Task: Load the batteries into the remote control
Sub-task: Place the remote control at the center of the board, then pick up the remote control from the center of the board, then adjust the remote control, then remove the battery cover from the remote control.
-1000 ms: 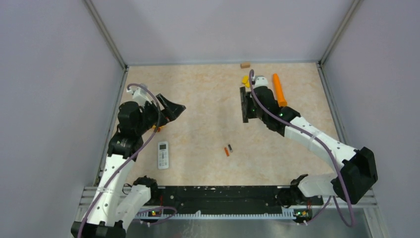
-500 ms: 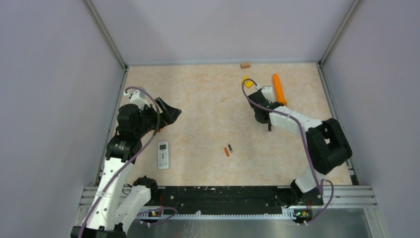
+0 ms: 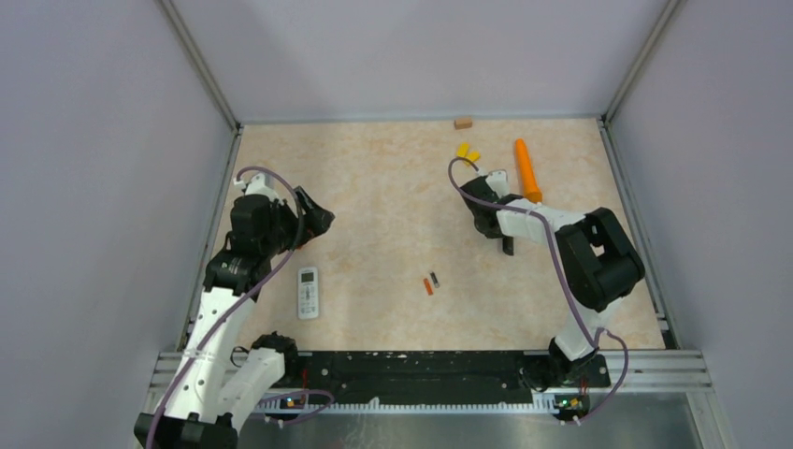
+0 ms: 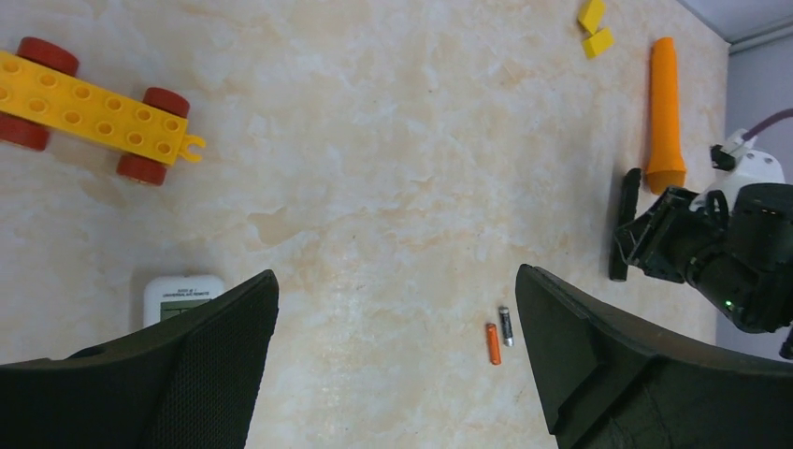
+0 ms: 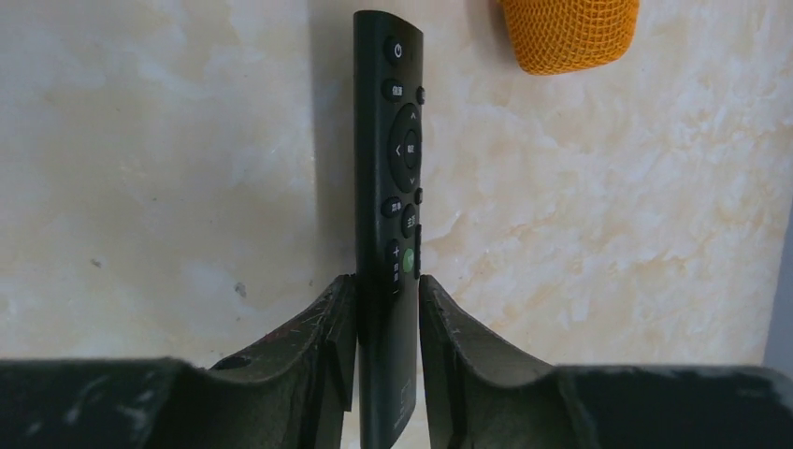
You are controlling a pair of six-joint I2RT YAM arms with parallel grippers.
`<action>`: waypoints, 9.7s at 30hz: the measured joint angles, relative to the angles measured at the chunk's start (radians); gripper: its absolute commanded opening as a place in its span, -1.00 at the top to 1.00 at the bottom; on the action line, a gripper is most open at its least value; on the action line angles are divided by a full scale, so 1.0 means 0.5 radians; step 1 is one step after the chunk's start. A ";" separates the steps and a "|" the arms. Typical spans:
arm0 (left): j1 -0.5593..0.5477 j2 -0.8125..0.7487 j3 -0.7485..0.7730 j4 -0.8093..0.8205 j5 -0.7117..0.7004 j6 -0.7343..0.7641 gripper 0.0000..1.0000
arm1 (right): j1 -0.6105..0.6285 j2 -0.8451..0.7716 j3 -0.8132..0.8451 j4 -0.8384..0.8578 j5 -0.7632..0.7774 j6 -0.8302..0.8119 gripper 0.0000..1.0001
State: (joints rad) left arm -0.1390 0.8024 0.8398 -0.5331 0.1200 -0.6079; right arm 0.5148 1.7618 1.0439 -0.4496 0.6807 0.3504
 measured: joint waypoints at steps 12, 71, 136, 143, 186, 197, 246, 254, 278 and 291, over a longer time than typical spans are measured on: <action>0.000 0.080 -0.067 -0.225 -0.340 -0.066 -0.97 | 0.000 -0.083 -0.012 0.093 -0.436 0.052 -0.59; -0.124 0.749 -0.344 0.592 0.713 -0.382 0.38 | 0.411 -0.699 -0.703 1.752 -2.341 1.027 -0.72; -0.182 0.541 -0.053 0.656 0.806 -0.536 -0.70 | 1.034 -0.527 -0.184 1.008 -1.149 -0.218 0.53; -0.217 0.629 -0.056 0.651 0.826 -0.538 -0.23 | 1.060 -0.526 -0.180 0.954 -1.105 -0.462 0.55; -0.278 0.542 -0.109 1.415 1.509 -0.501 1.00 | 0.546 -1.171 -0.883 2.008 -1.864 1.328 -0.72; -0.278 0.446 -0.198 1.751 1.559 -0.808 0.38 | 0.546 -1.043 -0.887 2.488 -2.033 1.571 0.51; -0.220 0.410 -0.117 1.191 1.590 -0.550 1.00 | 0.211 -1.061 -0.616 1.647 -2.519 1.188 -0.34; -0.220 0.555 -0.351 1.160 1.159 -0.413 1.00 | 0.230 -1.121 -0.623 1.521 -2.114 1.178 0.27; -0.220 0.547 -0.530 1.342 0.983 -0.492 1.00 | 0.449 -0.734 -0.662 1.571 -1.884 1.417 0.43; -0.217 0.549 -0.658 1.461 0.963 -0.524 1.00 | 0.449 -0.506 -0.766 1.862 -1.994 1.530 0.79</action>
State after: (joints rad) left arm -0.2478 1.0767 0.5110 0.1974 0.6014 -0.8700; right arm 0.7395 1.5089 0.6609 0.4812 -0.3161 1.1152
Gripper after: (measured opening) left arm 0.308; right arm 0.142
